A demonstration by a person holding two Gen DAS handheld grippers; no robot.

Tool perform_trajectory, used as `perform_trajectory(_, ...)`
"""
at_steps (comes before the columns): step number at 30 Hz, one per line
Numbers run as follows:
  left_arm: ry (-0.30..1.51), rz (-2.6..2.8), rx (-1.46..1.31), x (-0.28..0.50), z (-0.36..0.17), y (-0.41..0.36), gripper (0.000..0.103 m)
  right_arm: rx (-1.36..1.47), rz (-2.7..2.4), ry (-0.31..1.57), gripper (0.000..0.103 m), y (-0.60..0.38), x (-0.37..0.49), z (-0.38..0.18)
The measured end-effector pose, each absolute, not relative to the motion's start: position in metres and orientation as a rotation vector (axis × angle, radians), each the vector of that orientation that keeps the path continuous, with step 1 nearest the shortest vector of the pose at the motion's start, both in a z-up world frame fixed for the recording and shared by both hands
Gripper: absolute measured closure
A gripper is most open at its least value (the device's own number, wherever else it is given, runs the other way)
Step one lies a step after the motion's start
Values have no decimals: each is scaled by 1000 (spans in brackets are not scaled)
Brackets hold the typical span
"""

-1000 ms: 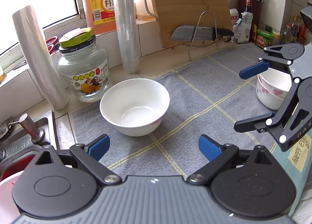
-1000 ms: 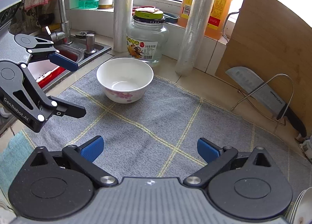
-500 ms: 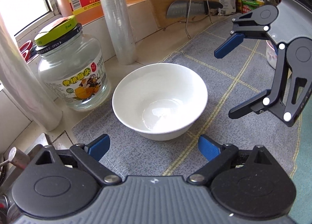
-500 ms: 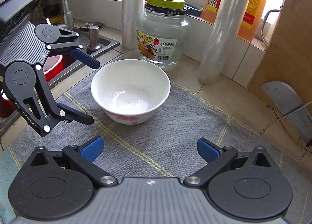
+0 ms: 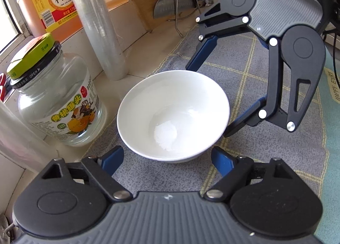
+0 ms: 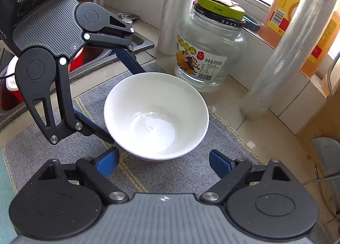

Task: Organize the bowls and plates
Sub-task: 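Grip the bowl rim with the left gripper while the right gripper grips the opposite rim, then lift and carry the bowl with both grippers toward the bowl stack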

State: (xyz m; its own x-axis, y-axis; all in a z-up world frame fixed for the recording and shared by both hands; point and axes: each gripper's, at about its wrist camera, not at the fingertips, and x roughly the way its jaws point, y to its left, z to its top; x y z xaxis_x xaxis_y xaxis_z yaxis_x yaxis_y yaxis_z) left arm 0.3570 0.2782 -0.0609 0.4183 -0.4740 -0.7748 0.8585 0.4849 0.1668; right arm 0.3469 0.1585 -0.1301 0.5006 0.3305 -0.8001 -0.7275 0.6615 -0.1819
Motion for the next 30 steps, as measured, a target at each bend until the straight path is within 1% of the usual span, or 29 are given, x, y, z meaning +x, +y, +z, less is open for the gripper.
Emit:
perform_trajectory(20,677,-1023,691,364,-60,281,15,-645,777,806,14,165,353,-128)
perform_trajectory(30,665,-1024,713,356,-56,280,16,-640,777,811,14,165,353,-127)
